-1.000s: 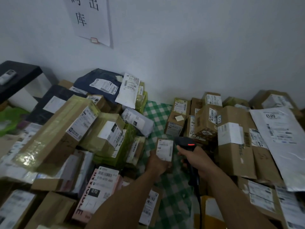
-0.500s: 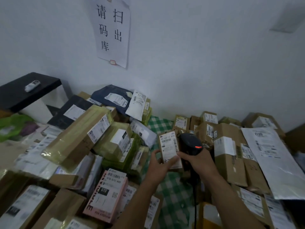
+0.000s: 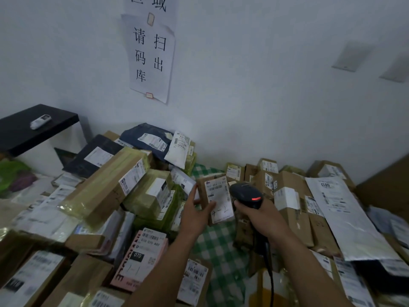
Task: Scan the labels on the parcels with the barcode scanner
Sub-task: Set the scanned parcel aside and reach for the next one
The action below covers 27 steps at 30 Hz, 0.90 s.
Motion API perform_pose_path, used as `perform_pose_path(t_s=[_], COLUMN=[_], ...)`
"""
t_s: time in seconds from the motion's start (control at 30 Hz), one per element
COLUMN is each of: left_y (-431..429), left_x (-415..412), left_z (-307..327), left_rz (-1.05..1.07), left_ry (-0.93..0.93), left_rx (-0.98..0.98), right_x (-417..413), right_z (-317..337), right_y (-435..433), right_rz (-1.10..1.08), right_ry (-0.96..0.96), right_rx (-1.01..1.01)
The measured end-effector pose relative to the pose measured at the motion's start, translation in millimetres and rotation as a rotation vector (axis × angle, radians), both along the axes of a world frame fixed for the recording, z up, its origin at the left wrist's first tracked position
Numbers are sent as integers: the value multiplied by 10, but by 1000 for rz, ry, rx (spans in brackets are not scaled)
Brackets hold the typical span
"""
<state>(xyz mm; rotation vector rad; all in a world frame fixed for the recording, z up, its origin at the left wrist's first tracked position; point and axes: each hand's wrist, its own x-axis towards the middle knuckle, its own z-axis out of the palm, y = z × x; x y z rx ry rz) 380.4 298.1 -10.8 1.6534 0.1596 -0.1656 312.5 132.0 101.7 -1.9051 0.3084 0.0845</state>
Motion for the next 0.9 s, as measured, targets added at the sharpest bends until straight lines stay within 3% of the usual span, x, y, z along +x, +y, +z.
perform_pose_path(t_s=[0.2,0.9], left_y=[24,64], left_x=[4,1], left_z=[-31,-70], left_rz=[3,-4], left_ry=[-39,-59], left_rx=[184,249], right_x=[-113,-172], right_z=[38,68], right_y=[139,189], right_rz=[52,65], right_ry=[100,251], right_rx=[-68,33])
